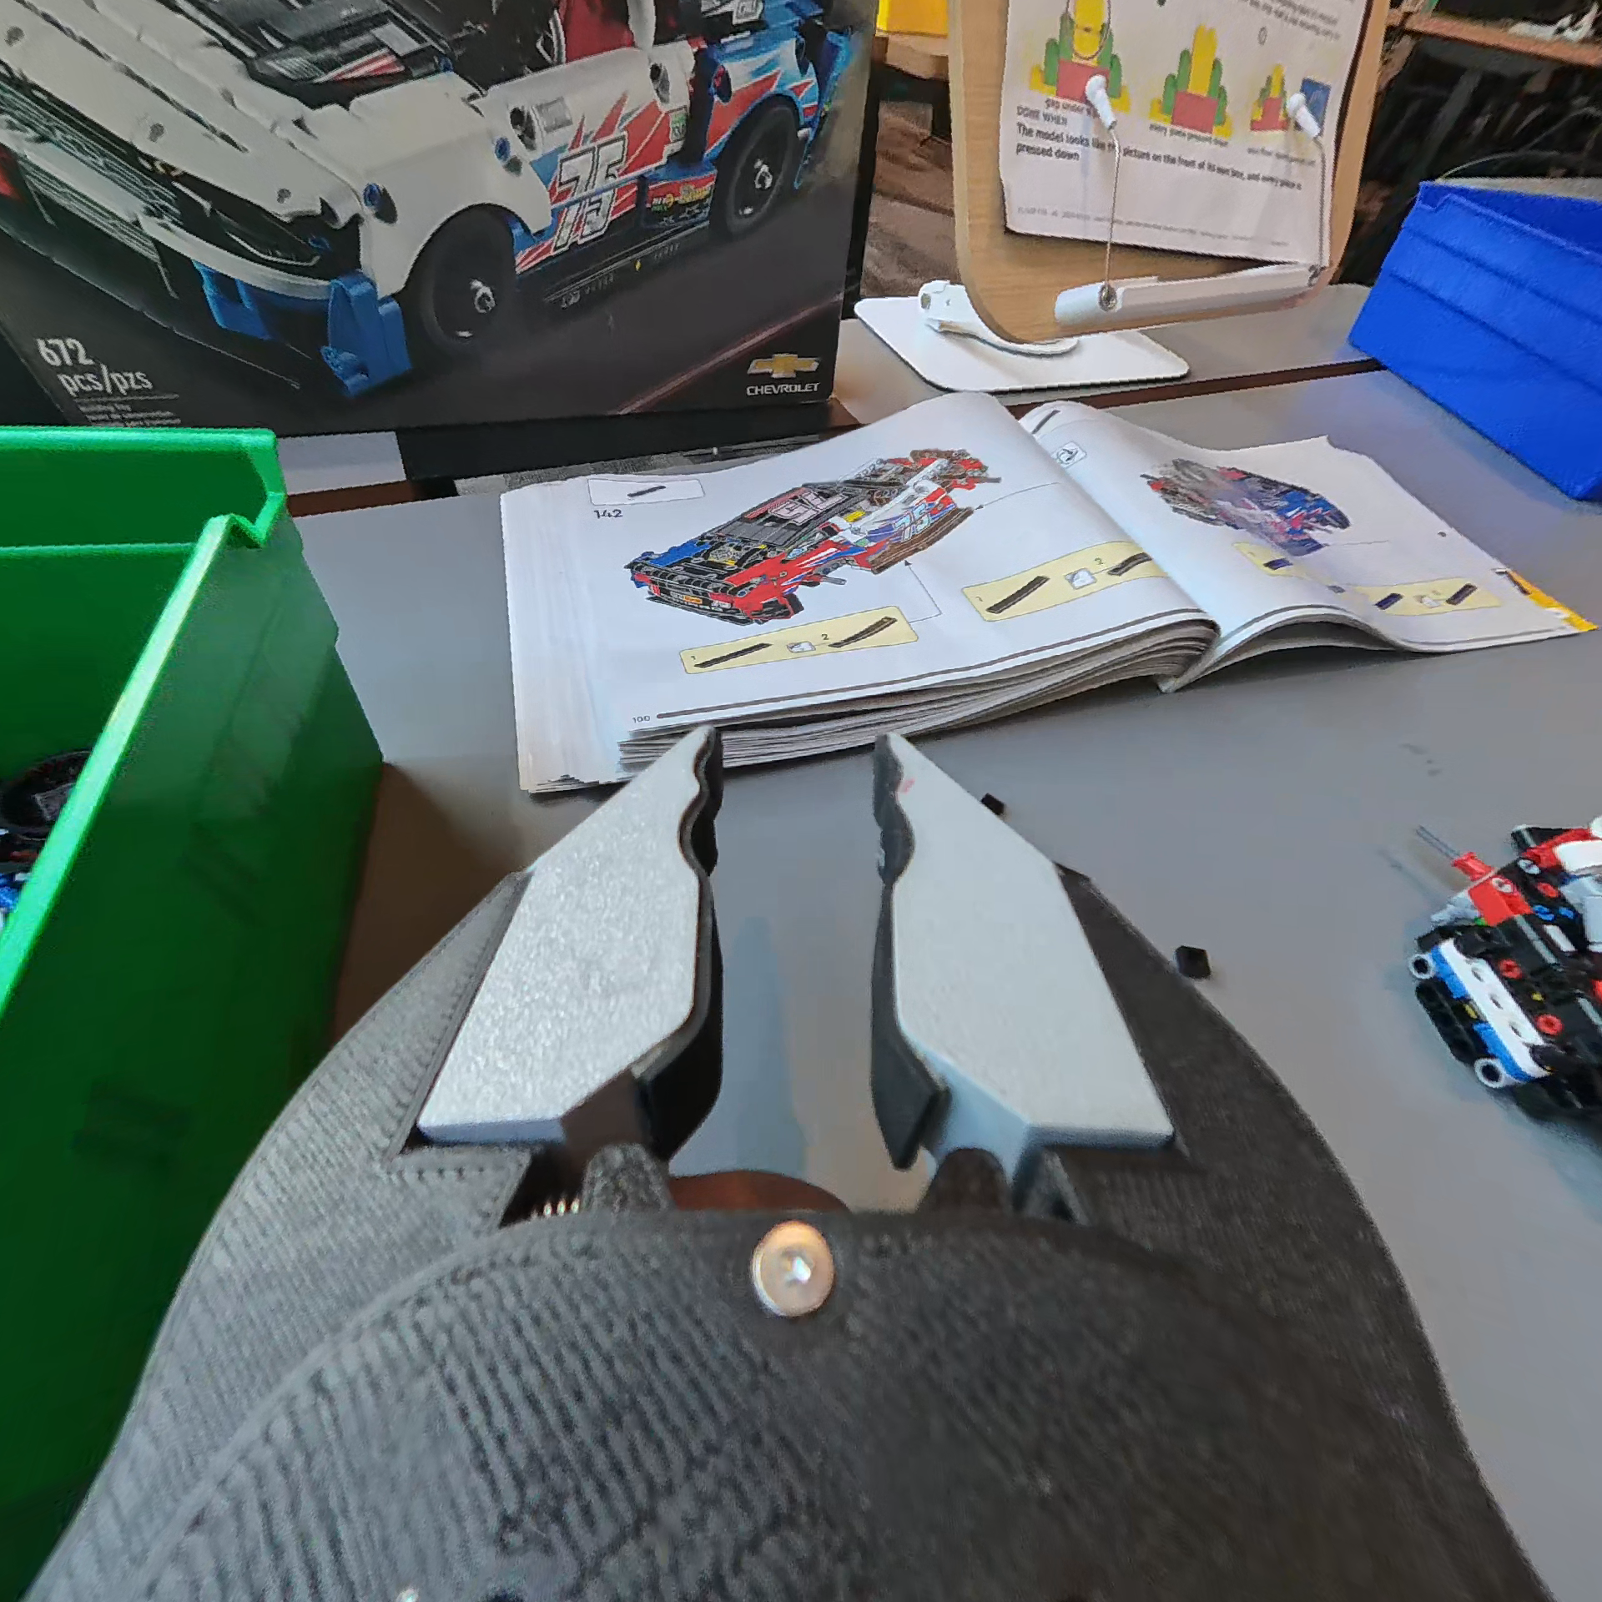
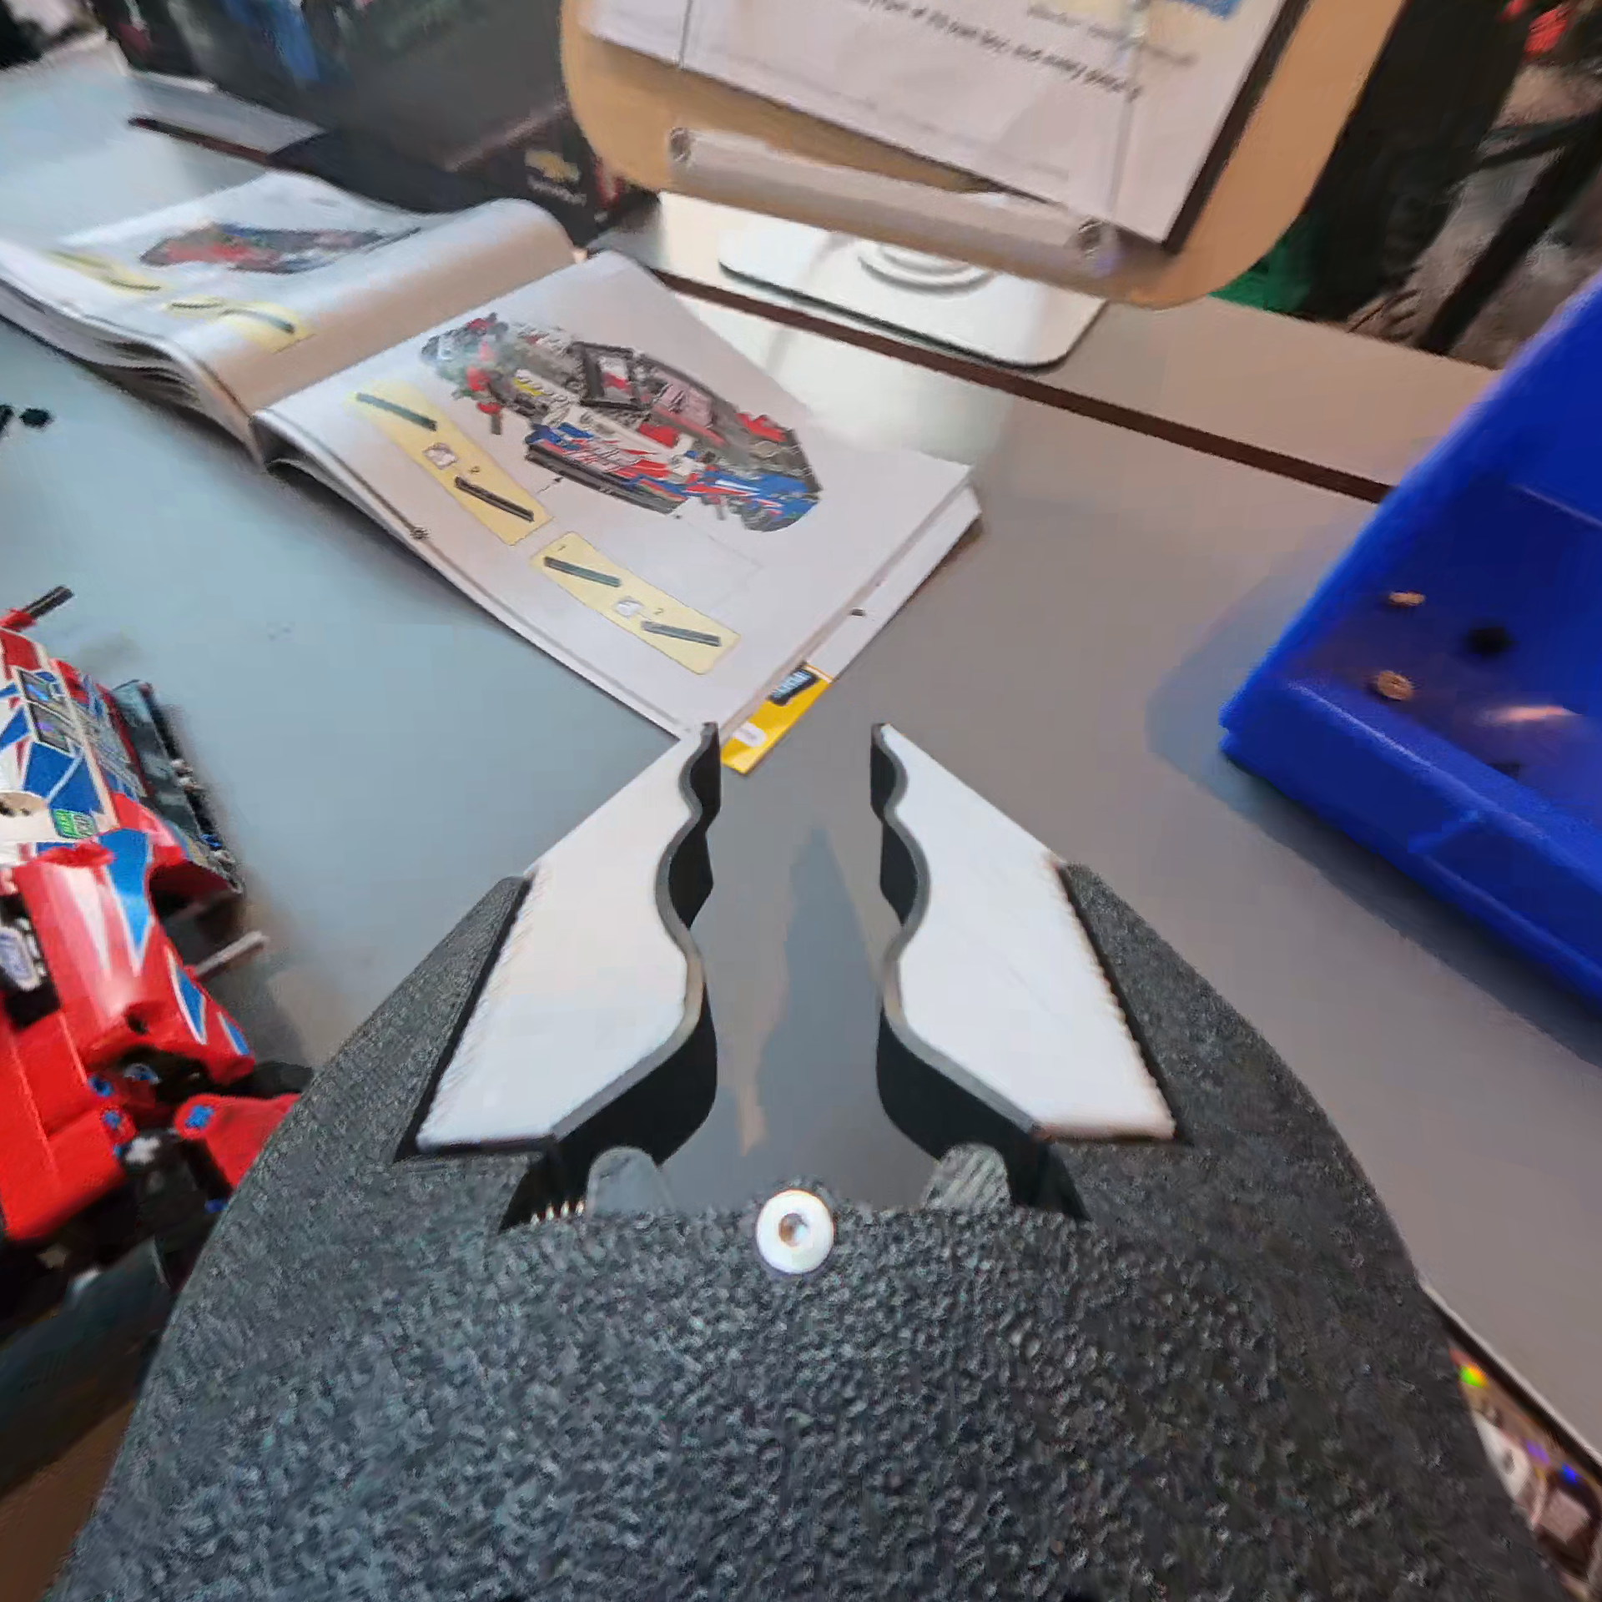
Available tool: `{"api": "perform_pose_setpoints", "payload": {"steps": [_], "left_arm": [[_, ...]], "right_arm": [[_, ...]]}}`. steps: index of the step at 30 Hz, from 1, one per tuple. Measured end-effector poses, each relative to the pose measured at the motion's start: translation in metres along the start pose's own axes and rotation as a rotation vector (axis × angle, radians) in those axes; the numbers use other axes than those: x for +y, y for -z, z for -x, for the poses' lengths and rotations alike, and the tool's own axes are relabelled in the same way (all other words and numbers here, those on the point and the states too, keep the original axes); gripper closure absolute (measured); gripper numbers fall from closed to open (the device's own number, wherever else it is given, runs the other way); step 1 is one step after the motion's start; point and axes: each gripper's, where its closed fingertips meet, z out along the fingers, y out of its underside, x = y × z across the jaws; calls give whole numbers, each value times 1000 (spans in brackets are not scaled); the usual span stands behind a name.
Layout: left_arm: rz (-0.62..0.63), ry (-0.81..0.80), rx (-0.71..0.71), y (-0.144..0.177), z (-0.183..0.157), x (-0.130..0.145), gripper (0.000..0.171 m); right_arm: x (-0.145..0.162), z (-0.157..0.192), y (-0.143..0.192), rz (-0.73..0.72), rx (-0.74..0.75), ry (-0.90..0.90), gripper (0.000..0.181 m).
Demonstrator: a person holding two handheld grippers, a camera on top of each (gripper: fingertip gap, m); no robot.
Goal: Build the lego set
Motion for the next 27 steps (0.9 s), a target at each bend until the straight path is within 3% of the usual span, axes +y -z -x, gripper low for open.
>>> {"api": "perform_pose_setpoints", "payload": {"steps": [4,12,27], "left_arm": [[18,-16,1,-4,-2,6,139],[-9,-66,-22,-3,-2,4,140],[36,-47,23,-9,-11,15,140]], "right_arm": [[21,-12,8,3,98,73,145],[16,-14,14,-41,257,252,138],[13,-24,18,-70,266,168,134]]}}
